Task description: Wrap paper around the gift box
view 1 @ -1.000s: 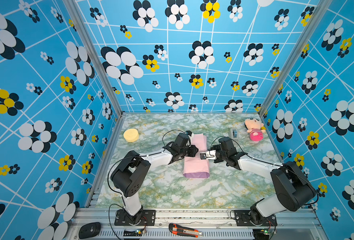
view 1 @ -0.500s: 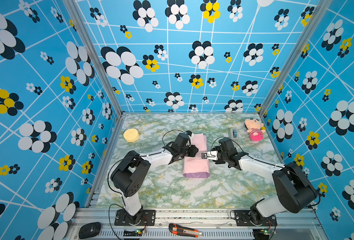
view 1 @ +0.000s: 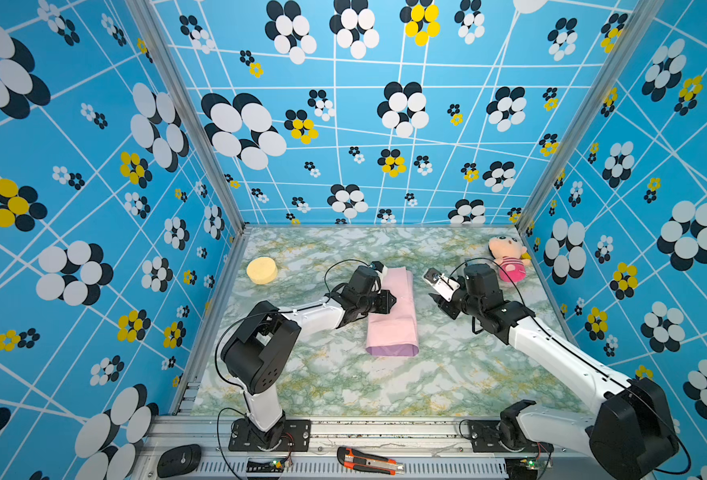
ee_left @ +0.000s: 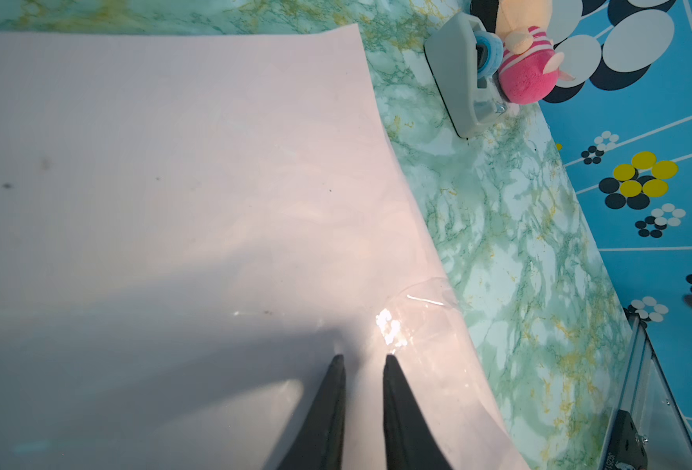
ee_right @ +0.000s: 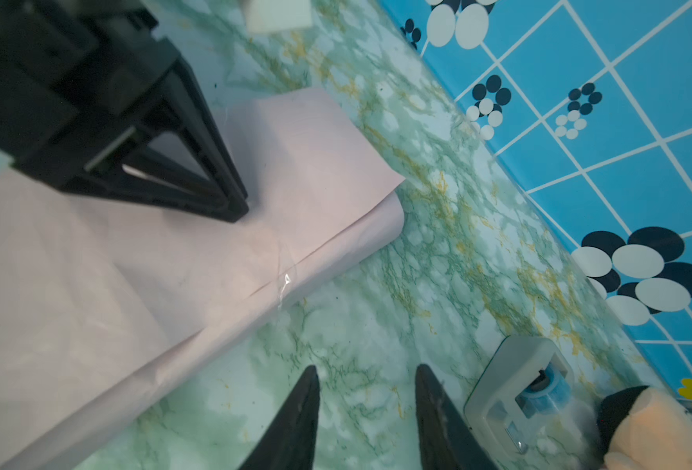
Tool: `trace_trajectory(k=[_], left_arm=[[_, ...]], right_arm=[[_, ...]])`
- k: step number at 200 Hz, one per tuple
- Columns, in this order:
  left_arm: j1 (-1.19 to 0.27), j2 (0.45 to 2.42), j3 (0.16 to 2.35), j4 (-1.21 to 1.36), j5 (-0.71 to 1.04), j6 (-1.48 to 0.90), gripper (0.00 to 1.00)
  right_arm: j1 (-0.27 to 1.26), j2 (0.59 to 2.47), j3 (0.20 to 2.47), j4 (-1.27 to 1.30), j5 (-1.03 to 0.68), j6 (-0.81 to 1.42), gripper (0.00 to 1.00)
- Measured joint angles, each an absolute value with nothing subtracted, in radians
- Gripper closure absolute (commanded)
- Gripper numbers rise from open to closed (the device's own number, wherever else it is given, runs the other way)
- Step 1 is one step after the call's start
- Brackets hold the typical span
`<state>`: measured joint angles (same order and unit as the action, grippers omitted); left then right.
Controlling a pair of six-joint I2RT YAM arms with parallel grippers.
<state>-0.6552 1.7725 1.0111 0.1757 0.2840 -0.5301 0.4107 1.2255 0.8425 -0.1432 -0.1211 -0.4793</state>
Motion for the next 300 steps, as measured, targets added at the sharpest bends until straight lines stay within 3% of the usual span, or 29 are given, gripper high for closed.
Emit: trace_trajectory(k=[52, 87, 215, 271, 288, 300], left_arm=[[-0.655, 1.773, 1.011, 0.176, 0.284, -0.530, 0.79], [-0.655, 1.773, 1.011, 0.176, 0.284, -0.530, 0.79], [-0.655, 1.773, 1.011, 0.176, 0.284, -0.530, 0.79], [-0.655, 1.773, 1.011, 0.176, 0.282, -0.530, 0.79], [-0.655, 1.773, 1.011, 0.176, 0.279, -0.530, 0.79], [-0.655, 1.773, 1.011, 0.176, 0.279, -0.530, 0.79]], right_arm=[[0.409, 1.393, 0.974, -0.152, -0.269, 0.235, 0.58], [0.430, 1.565, 1.046, -0.238, -0.305, 0.477, 0.50], [0.448, 1.677, 1.106, -0.366, -0.331, 0.621, 0.50], [0.452, 1.690, 1.104, -0.361, -0.343, 0.678, 0.78], [0.452, 1.691, 1.104, -0.356, -0.343, 0.685, 0.75], [0.451, 1.691, 1.104, -0.355, -0.344, 0.694, 0.57]])
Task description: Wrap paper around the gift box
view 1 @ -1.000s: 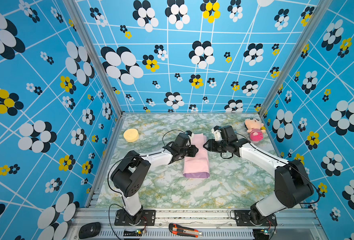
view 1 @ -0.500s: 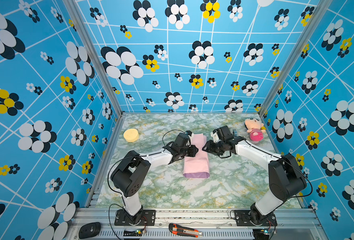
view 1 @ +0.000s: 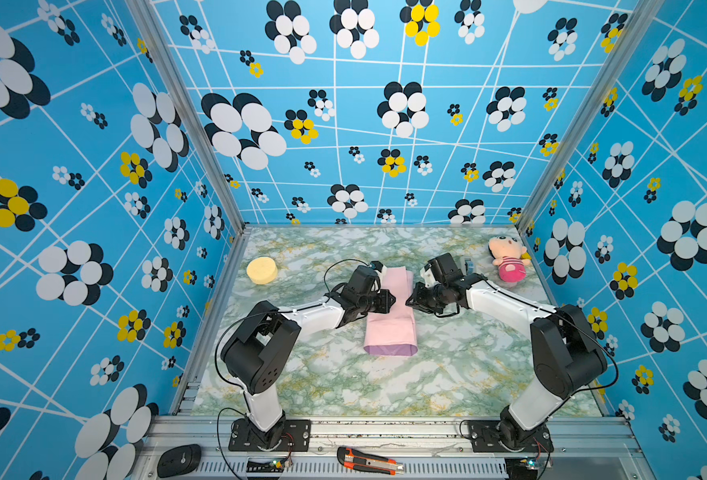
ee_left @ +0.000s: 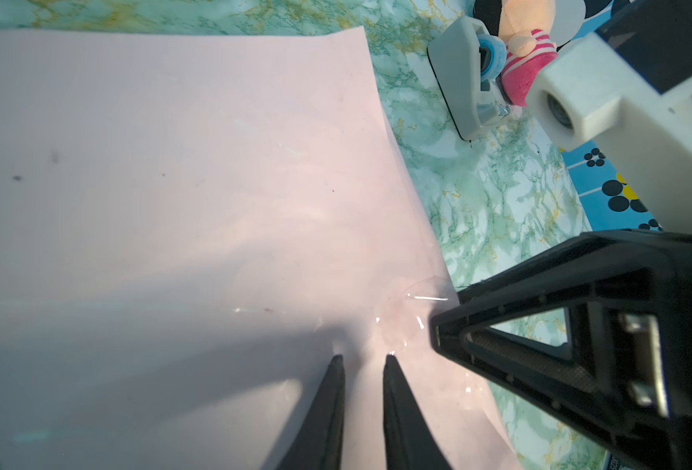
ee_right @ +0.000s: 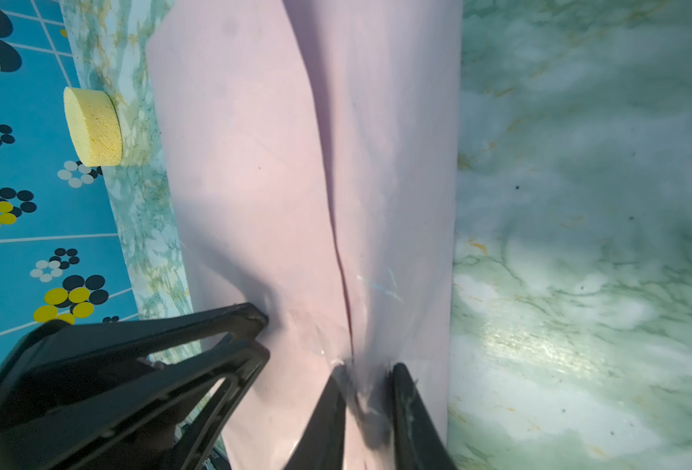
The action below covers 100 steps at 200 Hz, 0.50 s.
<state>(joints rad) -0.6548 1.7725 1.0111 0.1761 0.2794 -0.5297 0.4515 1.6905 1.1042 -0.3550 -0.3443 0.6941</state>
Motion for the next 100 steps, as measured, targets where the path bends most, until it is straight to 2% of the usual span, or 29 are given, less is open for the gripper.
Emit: trace_trajectory(k=[15, 30, 80, 91, 100], left_arm=[[-0.655, 1.773, 1.011, 0.176, 0.279, -0.530, 0.79], [-0.655, 1.773, 1.011, 0.176, 0.279, -0.530, 0.79], [-0.655, 1.773, 1.011, 0.176, 0.280, -0.530, 0.79], [-0.655, 1.773, 1.011, 0.176, 0.279, -0.530, 0.79], [-0.655, 1.773, 1.011, 0.176, 0.279, -0.530, 0.79]], right_arm=[[0.451, 1.690, 1.104, -0.352, -0.350, 0.696, 0.40], [0.446, 1.688, 1.100, -0.342, -0.352, 0.697, 0.32], [0.426, 1.687, 1.091, -0.307, -0.397, 0.734, 0.34], [0.430, 1.695, 1.091, -0.300, -0.406, 0.738, 0.36], [0.434, 1.705, 1.093, -0.299, -0.411, 0.741, 0.42]])
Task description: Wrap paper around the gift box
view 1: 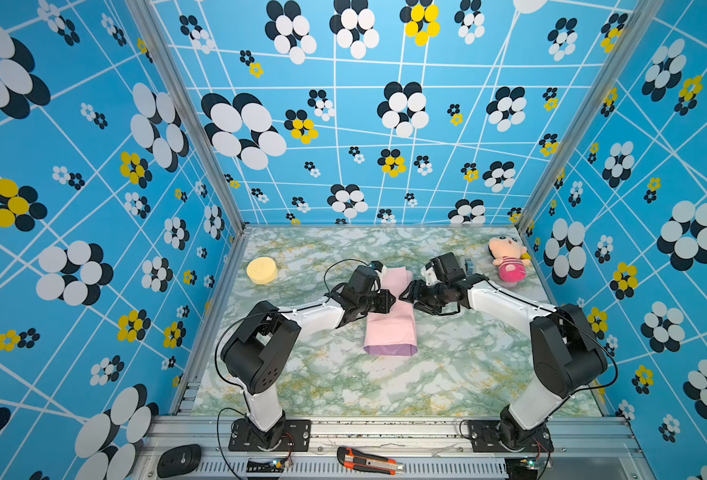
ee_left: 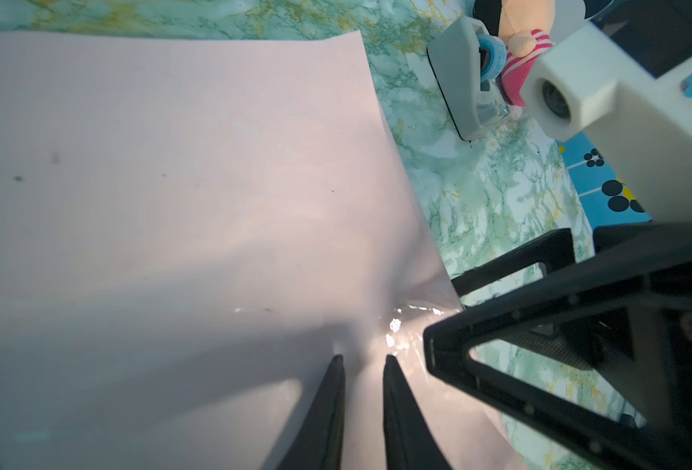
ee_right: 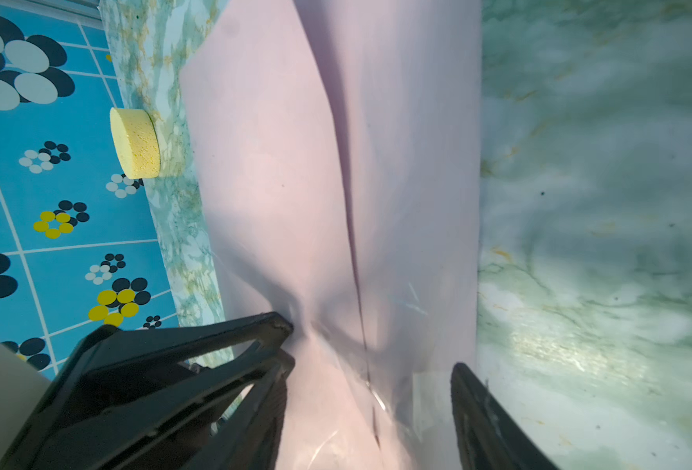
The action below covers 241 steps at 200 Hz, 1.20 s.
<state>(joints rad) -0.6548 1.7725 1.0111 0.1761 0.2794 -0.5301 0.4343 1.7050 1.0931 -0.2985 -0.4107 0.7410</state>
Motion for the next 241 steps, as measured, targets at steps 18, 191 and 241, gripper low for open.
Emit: trace_trajectory(k=[18, 191, 241], left_arm=[[-0.655, 1.773, 1.011, 0.176, 0.279, -0.530, 0.79], [-0.653, 1.773, 1.011, 0.179, 0.269, -0.530, 0.79], [-0.653, 1.773, 1.011, 0.179, 0.269, -0.530, 0.79]], right_arm=[[0.439, 1.730, 1.094, -0.295, -0.416, 0.748, 0.64], [0.410, 1.784, 1.110, -0.275, -0.489, 0.756, 0.47], [0.412, 1.766, 1.050, -0.194, -0.537, 0.806, 0.34]])
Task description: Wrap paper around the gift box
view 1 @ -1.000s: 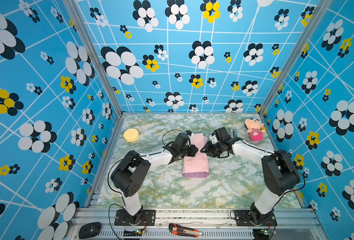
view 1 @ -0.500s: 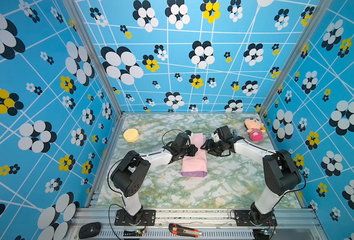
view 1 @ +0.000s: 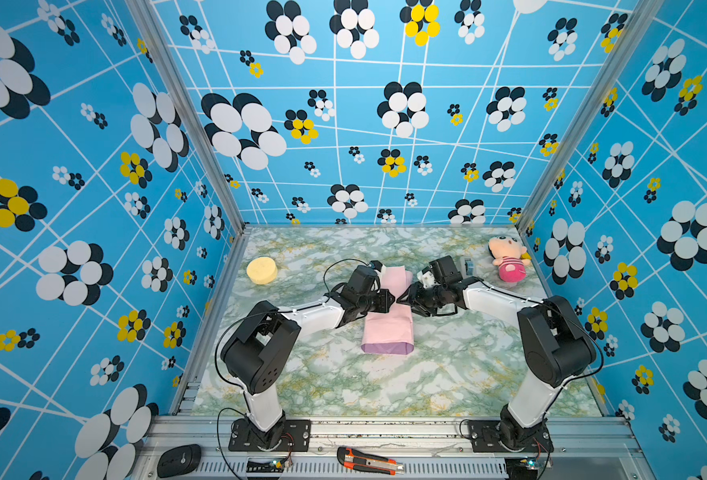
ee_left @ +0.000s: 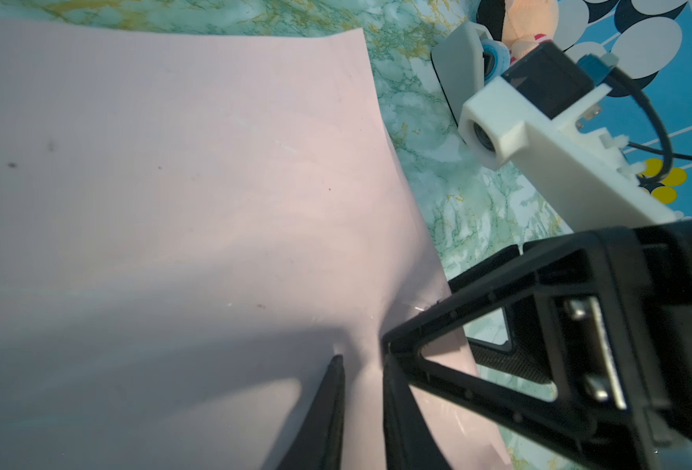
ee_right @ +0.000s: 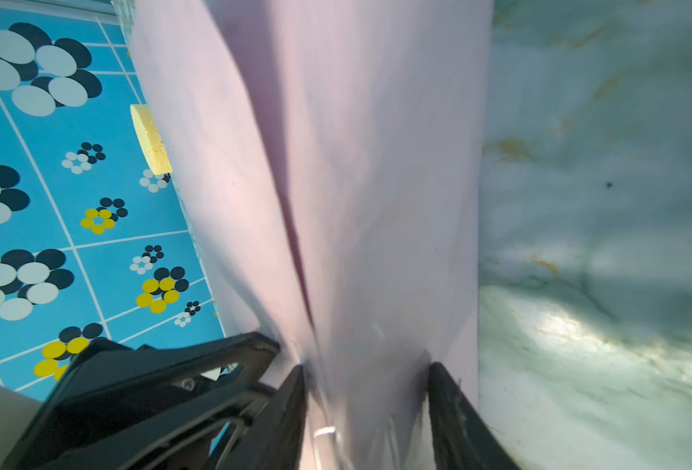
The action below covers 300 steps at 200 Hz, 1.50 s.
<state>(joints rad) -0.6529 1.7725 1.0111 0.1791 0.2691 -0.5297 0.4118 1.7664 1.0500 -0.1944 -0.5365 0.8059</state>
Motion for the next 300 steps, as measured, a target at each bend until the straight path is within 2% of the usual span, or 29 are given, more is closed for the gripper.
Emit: trace_trajectory(k=[28, 45, 51, 73, 81, 110, 135, 144, 160, 206, 213, 248, 300], left_arm=[[-0.653, 1.773, 1.011, 0.179, 0.270, -0.530, 0.79], [-0.653, 1.773, 1.011, 0.179, 0.270, -0.530, 0.79], [-0.653, 1.773, 1.011, 0.179, 0.270, -0.530, 0.79], [-0.649, 1.773, 1.011, 0.178, 0.271, -0.530, 0.79], [-0.649, 1.773, 1.011, 0.178, 0.274, -0.530, 0.79], [-0.648, 1.773, 1.011, 0.176, 0.277, -0.530, 0.79], [-0.648, 1.773, 1.014, 0.171, 0.277, -0.530, 0.79], [-0.648, 1.773, 1.019, 0.160, 0.276, -0.530, 0.79], [-0.648, 1.773, 1.032, 0.137, 0.276, -0.530, 0.77], [-0.645, 1.772, 1.121, 0.004, 0.278, -0.527, 0.58], [-0.643, 1.771, 1.142, -0.018, 0.281, -0.530, 0.52], [-0.606, 1.695, 1.195, -0.108, 0.268, -0.553, 0.41], [-0.476, 1.599, 1.102, -0.153, 0.235, -0.609, 0.42]], right_arm=[[0.398, 1.713, 0.991, -0.186, -0.539, 0.820, 0.32], [0.358, 1.636, 0.937, -0.160, -0.550, 0.828, 0.36], [0.340, 1.604, 0.918, -0.149, -0.553, 0.831, 0.39], [0.289, 1.525, 0.865, -0.104, -0.546, 0.850, 0.65], [0.283, 1.520, 0.852, -0.087, -0.541, 0.854, 0.71], [0.299, 1.569, 0.813, -0.017, -0.533, 0.888, 0.81], [0.329, 1.644, 0.813, 0.030, -0.533, 0.910, 0.82], [0.339, 1.666, 0.813, 0.043, -0.534, 0.910, 0.80], [0.345, 1.678, 0.814, 0.034, -0.529, 0.901, 0.66], [0.322, 1.511, 0.885, -0.143, -0.423, 0.754, 0.37], [0.322, 1.487, 0.907, -0.162, -0.417, 0.731, 0.35], [0.329, 1.484, 1.026, -0.235, -0.418, 0.639, 0.30], [0.400, 1.720, 1.229, -0.391, -0.435, 0.551, 0.29]])
